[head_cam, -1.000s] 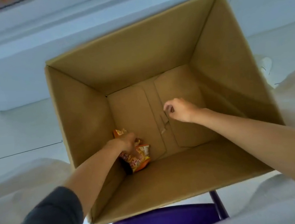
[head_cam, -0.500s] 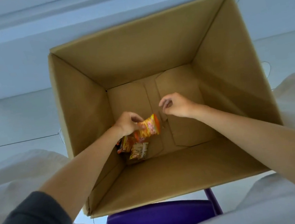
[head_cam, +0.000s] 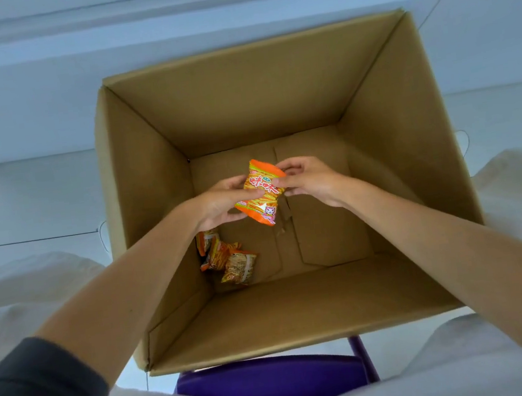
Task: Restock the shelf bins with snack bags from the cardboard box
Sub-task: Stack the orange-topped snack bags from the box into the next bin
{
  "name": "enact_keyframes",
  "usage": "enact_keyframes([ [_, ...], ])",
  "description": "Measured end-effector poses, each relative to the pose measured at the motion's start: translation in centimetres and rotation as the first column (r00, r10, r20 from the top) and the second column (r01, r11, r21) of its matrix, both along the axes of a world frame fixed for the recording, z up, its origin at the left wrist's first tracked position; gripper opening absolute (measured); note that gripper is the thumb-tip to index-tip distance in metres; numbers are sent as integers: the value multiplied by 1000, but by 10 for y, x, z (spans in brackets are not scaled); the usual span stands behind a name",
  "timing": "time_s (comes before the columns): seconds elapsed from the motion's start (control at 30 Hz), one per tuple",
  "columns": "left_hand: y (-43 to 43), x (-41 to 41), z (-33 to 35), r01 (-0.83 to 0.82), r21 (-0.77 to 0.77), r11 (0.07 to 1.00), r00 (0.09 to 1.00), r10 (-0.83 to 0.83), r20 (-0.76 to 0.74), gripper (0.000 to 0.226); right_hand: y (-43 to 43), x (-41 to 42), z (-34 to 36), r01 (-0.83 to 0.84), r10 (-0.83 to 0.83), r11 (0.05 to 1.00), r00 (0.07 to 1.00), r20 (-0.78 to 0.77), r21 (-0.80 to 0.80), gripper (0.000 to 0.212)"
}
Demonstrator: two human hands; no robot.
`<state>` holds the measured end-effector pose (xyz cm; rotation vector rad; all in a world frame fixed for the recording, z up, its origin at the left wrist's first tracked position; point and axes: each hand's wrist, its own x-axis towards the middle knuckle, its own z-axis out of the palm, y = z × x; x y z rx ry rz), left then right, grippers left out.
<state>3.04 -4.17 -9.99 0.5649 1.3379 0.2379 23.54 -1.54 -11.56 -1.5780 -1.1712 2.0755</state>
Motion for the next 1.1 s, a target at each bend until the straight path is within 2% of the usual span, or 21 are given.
enact_keyframes([
  [0.13,0,-4,-18,-163,117,980,963,184,-198,68,-5,-2,-14,33,-32,999,999,17,-12,52],
  [0.2,-5,-9,-30,-229,171,958,910,273,-312,63,-11,-4,-28,-119,119,993,987,106,-7,51],
  [0.3,-14,-22,-47,-252,175,952,849,304,-432,58,-28,-16,-56,-379,385,923,909,161,-67,53],
  [0.43,-18,-29,-54,-294,143,945,805,325,-497,61,-57,-43,-93,-611,632,775,753,183,-160,70],
  [0.5,-18,-31,-56,-314,145,938,795,343,-500,60,-71,-54,-103,-650,678,735,713,180,-192,76],
  [0.63,-18,-32,-58,-309,131,942,799,332,-502,58,-88,-75,-115,-629,655,749,749,95,-210,71],
  [0.8,-21,-29,-59,-311,132,941,805,334,-490,59,-101,-89,-128,-623,634,772,741,223,-125,46],
  [0.9,-21,-27,-60,-309,131,942,804,332,-493,62,-85,-72,-116,-593,610,792,773,175,-145,46],
  [1.0,-19,-21,-55,-316,126,940,811,337,-478,60,-51,-43,-85,-458,465,885,868,172,-80,49],
  [1.1,-14,-15,-43,-372,115,921,828,385,-407,56,-27,-19,-46,-269,259,963,950,176,34,40],
])
